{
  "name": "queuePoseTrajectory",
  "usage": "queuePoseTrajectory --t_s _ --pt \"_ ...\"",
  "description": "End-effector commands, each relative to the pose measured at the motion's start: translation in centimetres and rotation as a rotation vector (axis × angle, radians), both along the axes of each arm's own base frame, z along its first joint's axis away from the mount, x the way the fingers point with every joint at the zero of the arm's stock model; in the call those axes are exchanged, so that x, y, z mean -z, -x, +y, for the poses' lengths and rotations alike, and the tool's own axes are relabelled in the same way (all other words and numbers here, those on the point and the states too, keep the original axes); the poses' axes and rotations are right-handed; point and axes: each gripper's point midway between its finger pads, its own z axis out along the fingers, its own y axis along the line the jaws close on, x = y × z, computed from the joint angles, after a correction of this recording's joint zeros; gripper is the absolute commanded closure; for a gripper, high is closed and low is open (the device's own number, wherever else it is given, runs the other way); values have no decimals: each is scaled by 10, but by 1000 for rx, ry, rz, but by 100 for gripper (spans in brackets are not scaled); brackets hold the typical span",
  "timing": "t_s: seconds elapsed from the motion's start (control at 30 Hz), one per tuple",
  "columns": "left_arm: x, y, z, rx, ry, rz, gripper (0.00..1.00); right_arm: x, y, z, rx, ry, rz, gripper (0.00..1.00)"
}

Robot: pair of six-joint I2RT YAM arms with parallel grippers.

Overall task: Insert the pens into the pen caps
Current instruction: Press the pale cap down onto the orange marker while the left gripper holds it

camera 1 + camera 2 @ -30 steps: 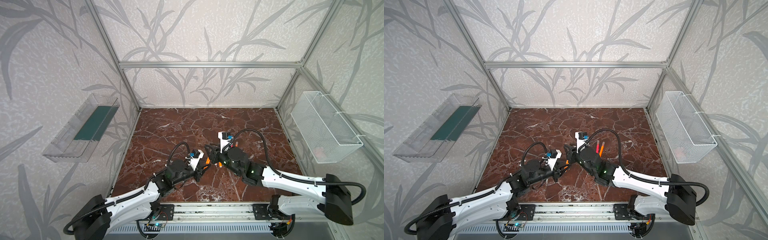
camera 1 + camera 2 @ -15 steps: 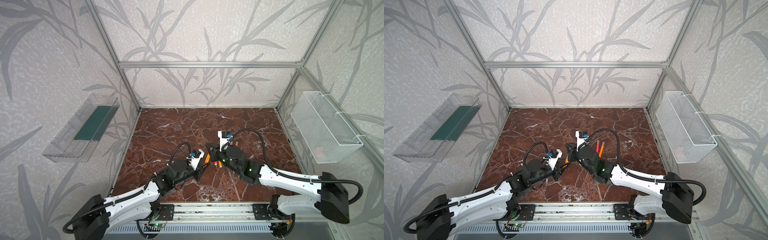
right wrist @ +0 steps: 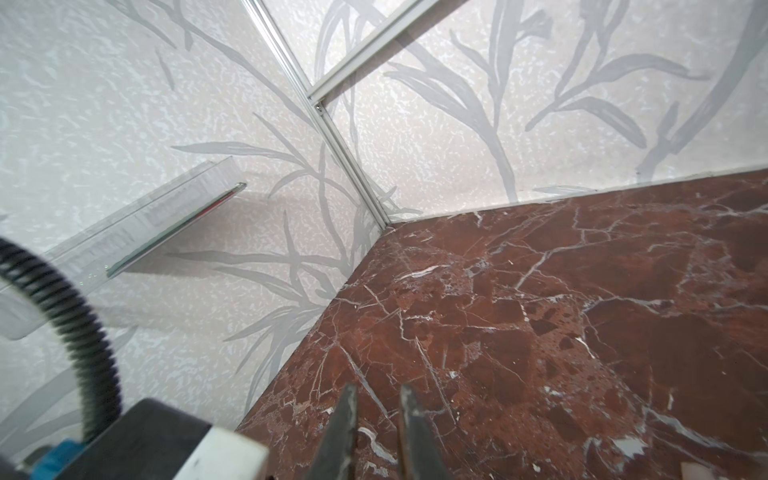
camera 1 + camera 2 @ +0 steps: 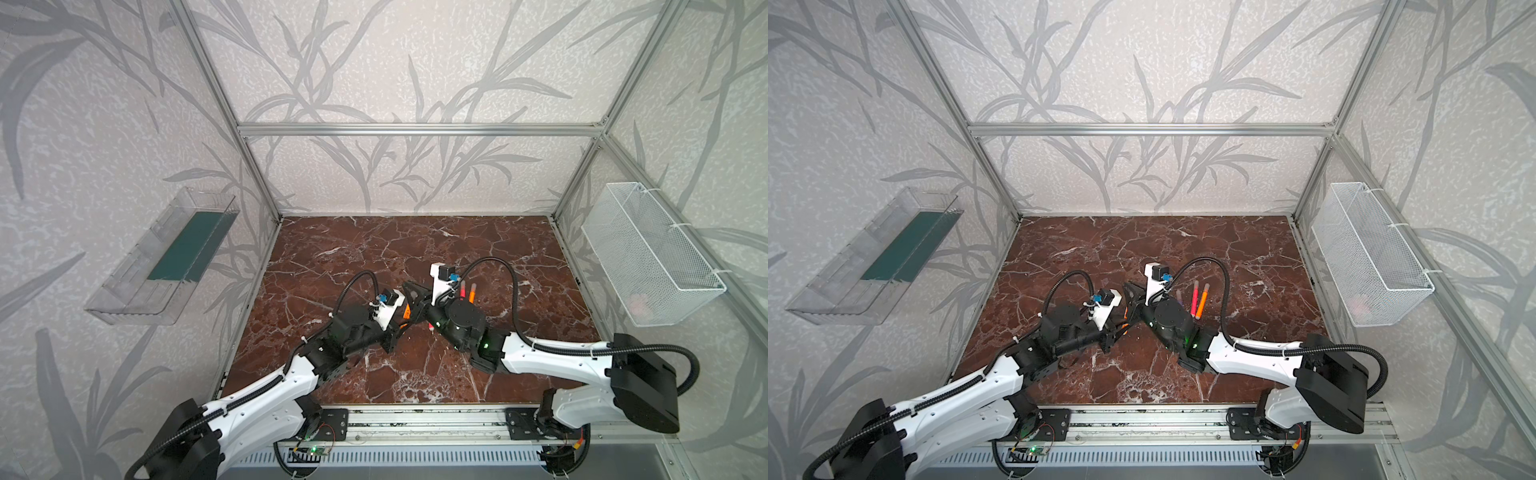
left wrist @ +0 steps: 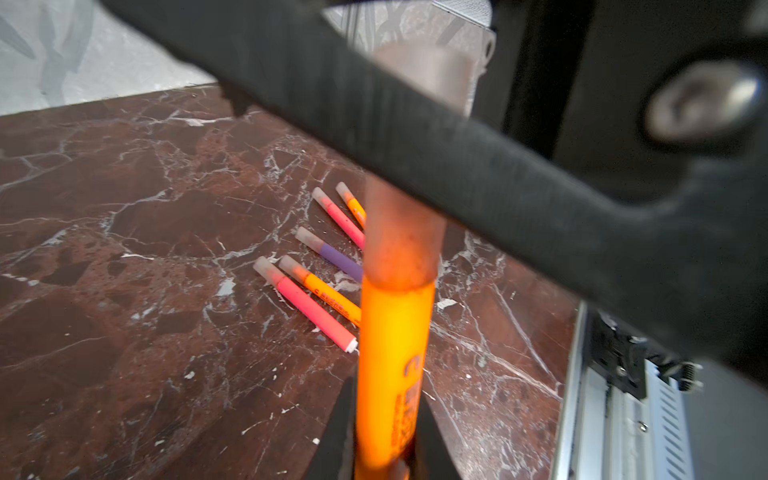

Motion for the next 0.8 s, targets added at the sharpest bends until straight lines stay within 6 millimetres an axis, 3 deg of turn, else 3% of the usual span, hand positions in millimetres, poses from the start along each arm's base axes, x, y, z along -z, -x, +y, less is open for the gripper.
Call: queuePoseTrajectory --t_s 0.0,0.2,0.37,0.47,0.63,0.77 --pt "-129 -43 32 -214 306 -240 100 60 58 27 -256 159 66 100" --pt "-123 -61 55 -378 267 -262 100 88 57 7 -84 204 283 100" --pt "-116 -72 60 -445 213 -296 100 102 76 31 -67 282 393 100" --pt "-112 -75 62 -475 191 -306 100 107 76 37 -56 267 413 100" --pt "-112 -72 69 -510 198 -326 100 111 68 16 65 280 397 100" --pt "-114 -69 62 -469 216 -308 100 107 68 14 66 276 348 100"
